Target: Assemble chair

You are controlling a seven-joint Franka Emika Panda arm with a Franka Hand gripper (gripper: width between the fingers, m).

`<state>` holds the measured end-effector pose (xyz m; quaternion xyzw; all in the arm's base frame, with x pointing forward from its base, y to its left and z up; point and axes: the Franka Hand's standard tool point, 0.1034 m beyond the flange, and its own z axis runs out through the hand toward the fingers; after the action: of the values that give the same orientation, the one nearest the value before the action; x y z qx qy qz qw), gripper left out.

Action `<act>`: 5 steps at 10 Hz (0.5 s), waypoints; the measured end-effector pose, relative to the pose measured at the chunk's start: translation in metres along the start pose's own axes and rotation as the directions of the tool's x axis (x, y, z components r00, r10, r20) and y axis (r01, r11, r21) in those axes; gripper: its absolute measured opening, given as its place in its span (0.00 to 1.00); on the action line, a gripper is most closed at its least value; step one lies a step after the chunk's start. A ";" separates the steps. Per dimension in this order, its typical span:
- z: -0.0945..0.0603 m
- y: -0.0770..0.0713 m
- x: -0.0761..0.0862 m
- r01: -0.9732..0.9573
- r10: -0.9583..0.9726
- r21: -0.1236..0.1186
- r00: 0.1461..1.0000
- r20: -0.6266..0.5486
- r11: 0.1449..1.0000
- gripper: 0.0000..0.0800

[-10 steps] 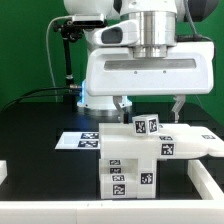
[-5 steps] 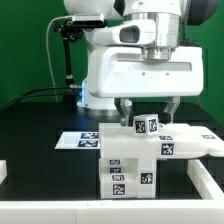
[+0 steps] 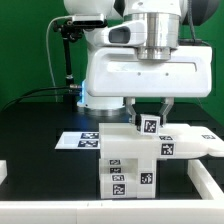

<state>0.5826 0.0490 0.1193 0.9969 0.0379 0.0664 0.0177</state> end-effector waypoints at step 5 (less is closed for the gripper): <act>0.001 0.003 0.000 -0.412 0.412 0.000 0.911 -0.001 0.911 0.36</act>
Offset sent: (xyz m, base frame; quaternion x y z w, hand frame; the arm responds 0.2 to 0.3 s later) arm -0.0004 -0.0147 -0.0027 -0.0381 0.0138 0.2682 0.9625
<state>0.5829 0.0458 0.1186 0.9825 -0.1730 0.0694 0.0032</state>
